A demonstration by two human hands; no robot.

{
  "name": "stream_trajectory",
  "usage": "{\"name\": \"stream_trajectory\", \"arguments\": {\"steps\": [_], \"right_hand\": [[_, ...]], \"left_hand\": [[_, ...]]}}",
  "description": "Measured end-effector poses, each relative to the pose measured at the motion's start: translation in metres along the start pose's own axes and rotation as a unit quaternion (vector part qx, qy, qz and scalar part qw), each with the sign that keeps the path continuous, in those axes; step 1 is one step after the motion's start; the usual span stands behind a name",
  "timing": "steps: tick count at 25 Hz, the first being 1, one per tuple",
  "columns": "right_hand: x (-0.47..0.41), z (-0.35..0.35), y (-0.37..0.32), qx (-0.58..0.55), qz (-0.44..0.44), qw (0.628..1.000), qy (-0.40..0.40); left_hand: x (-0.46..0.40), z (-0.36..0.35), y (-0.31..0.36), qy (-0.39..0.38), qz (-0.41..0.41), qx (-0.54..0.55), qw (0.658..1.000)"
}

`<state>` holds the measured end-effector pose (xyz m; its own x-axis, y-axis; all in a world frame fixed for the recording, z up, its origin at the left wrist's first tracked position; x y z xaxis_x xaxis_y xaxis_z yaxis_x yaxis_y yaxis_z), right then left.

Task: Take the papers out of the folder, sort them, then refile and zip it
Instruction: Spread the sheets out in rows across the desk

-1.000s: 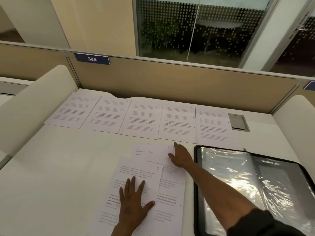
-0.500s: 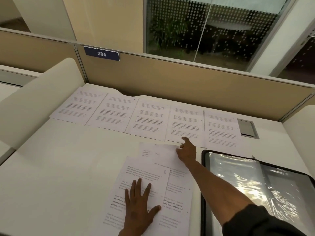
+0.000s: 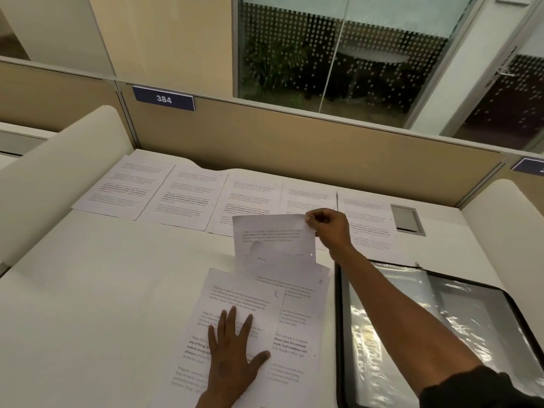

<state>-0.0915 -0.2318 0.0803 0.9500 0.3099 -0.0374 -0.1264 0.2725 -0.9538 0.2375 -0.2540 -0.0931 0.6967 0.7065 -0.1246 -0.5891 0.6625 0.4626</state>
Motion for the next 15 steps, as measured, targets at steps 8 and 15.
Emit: {"name": "stream_trajectory", "arguments": {"steps": [8,15], "right_hand": [[0.017,0.058,-0.108,-0.075,0.147,0.985,0.050],[0.065,0.096,-0.143,-0.144,0.199,0.968,0.050]], "left_hand": [[-0.022,0.023,0.017,0.052,-0.002,0.076,0.996],[-0.149,0.149,0.086,0.194,0.073,0.335,0.919]]}}
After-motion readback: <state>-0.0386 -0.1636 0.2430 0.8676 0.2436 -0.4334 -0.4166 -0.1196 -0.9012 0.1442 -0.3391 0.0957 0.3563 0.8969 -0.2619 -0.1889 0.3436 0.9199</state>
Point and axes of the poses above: each hand's wrist, its own x-axis away from the middle knuckle, its own z-axis out of the back of the hand, y = z × x, the point moved 5 cm from there along -x, towards the middle knuckle, and after that the axes turned 14 degrees about y, right-handed, at the moved point
